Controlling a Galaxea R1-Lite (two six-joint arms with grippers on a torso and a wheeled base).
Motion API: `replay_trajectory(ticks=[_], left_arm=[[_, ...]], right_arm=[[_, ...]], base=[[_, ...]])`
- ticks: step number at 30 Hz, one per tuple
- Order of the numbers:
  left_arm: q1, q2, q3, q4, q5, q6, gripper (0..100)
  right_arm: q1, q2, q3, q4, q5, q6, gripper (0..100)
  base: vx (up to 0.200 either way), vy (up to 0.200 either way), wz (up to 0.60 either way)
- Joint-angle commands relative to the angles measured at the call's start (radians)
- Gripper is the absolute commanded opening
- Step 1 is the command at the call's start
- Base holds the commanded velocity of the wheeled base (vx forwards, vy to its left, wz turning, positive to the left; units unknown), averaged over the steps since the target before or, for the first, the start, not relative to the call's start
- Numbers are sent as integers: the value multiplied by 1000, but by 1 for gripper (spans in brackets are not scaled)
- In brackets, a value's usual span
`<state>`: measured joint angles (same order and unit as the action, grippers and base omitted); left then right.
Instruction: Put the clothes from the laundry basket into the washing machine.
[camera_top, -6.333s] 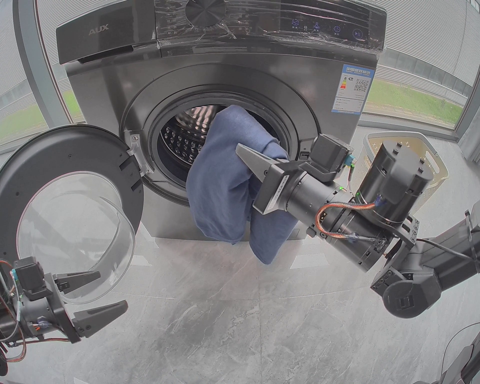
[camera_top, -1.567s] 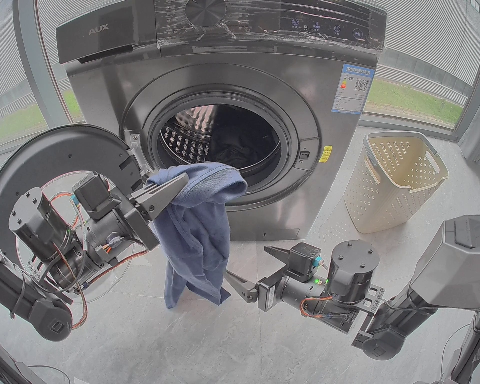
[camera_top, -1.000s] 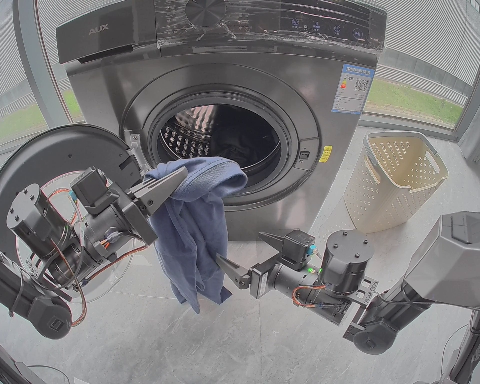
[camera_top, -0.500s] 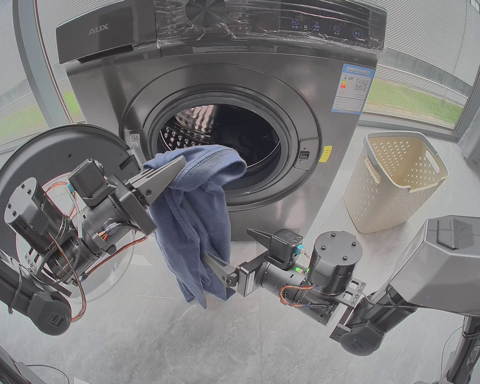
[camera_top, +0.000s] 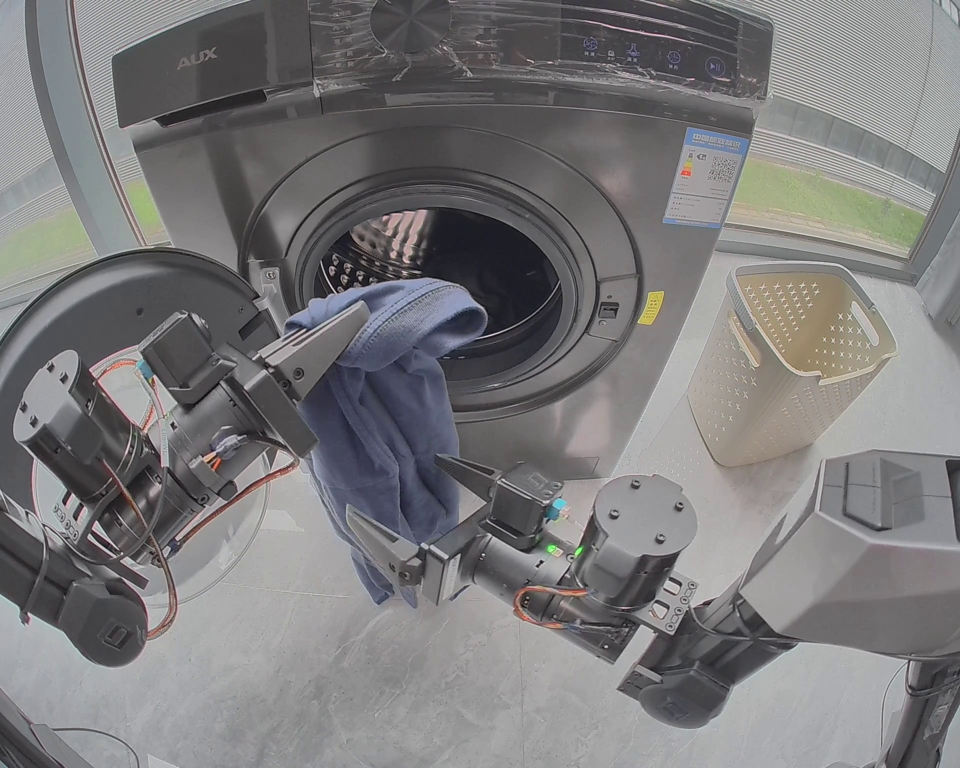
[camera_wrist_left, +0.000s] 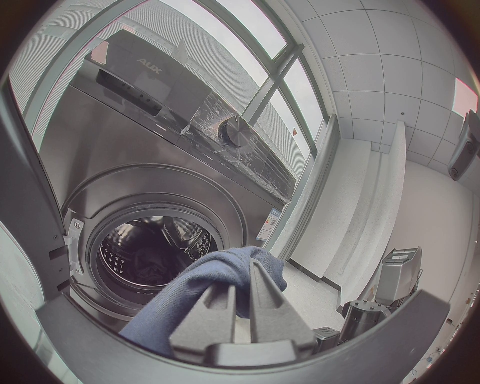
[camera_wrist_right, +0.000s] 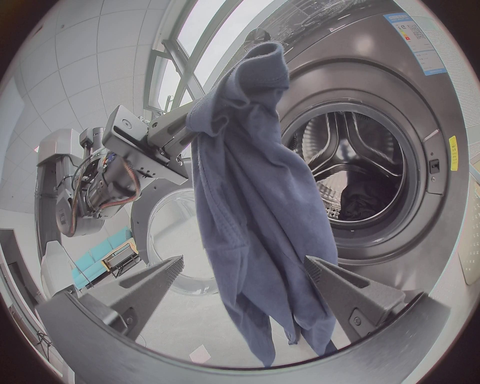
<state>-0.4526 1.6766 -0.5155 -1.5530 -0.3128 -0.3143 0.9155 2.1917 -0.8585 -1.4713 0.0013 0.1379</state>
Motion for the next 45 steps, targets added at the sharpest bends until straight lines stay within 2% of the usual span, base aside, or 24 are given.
replay_trajectory(ticks=[1, 10, 14, 21, 22, 28, 33, 37, 45], left_arm=[[0, 5, 0, -2, 1, 3, 0], [3, 6, 2, -2, 1, 3, 0], [9, 20, -1, -2, 3, 4, 0], [9, 28, -9, -2, 4, 3, 0], [9, 29, -9, -2, 9, 3, 0], [9, 45, -37, -2, 44, 1, 0], [9, 41, -35, -2, 46, 1, 0], [9, 40, -31, -2, 46, -2, 0], [15, 43, -24, -2, 46, -2, 0]], right_arm=[[25, 59, -91, 19, 17, 2, 100], [54, 123, -201, 16, 22, 29, 100], [78, 122, -201, 12, 11, 29, 100], [78, 122, -208, -1, -6, 32, 100], [78, 123, -208, -4, -7, 32, 0], [86, 120, -208, -11, -7, 31, 0], [80, 122, -208, -7, -10, 31, 0], [77, 117, -206, -7, -33, 31, 0], [86, 72, -186, -7, -35, 31, 0]], base=[[0, 0, 0], [0, 0, 0], [0, 0, 0], [0, 0, 0], [0, 0, 0], [0, 0, 0], [0, 0, 0], [0, 0, 0], [0, 0, 0]])
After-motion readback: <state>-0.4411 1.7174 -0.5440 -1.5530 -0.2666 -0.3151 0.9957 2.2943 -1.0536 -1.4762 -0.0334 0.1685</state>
